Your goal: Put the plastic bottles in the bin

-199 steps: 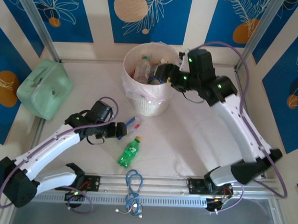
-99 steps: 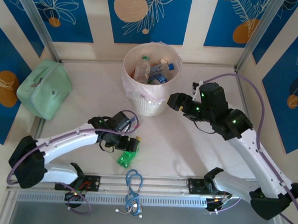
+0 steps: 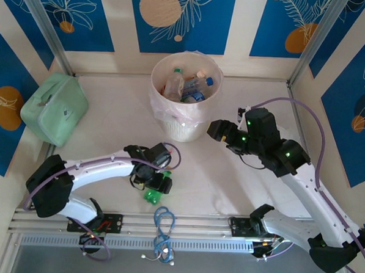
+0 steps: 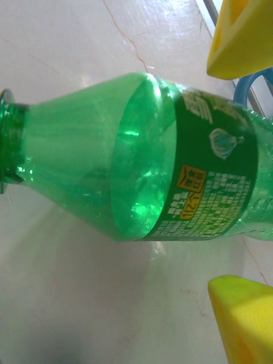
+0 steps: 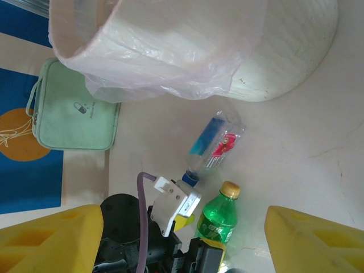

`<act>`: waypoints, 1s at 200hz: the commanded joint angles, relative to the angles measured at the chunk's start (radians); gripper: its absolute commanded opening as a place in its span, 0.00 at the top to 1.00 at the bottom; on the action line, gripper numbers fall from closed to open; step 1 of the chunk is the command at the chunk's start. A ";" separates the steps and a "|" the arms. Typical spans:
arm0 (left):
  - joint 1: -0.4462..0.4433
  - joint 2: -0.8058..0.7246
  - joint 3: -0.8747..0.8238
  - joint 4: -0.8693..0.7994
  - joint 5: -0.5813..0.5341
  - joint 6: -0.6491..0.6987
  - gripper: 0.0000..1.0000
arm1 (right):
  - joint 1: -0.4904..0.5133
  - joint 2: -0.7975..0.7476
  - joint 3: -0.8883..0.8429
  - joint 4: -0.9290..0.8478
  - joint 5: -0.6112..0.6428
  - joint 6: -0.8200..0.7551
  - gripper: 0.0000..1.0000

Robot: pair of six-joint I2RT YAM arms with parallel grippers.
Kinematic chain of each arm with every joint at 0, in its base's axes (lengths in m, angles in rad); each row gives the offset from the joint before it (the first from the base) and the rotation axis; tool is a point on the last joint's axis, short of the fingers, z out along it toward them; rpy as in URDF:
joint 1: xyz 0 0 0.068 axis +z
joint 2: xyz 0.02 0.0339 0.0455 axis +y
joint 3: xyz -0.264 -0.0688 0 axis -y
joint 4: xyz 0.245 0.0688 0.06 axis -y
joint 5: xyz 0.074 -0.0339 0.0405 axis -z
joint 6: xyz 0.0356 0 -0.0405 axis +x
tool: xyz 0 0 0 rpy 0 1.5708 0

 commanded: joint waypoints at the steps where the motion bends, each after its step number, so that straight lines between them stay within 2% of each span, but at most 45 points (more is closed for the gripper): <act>1: -0.008 0.015 0.029 -0.016 -0.019 0.028 0.13 | 0.005 -0.027 -0.018 -0.020 0.005 0.016 0.25; 61: -0.013 0.089 0.056 -0.024 -0.011 0.045 0.18 | -0.006 -0.036 -0.033 -0.017 -0.008 0.024 0.25; 96: -0.017 0.104 0.072 -0.039 -0.025 0.051 0.31 | -0.008 -0.042 -0.025 -0.029 -0.006 0.022 0.25; 151: -0.020 0.010 0.097 -0.070 -0.054 0.054 0.40 | -0.014 -0.050 -0.028 -0.035 -0.006 0.027 0.26; 200: -0.020 -0.092 0.261 -0.135 -0.053 0.126 0.42 | -0.009 -0.035 -0.030 -0.004 -0.063 0.031 0.27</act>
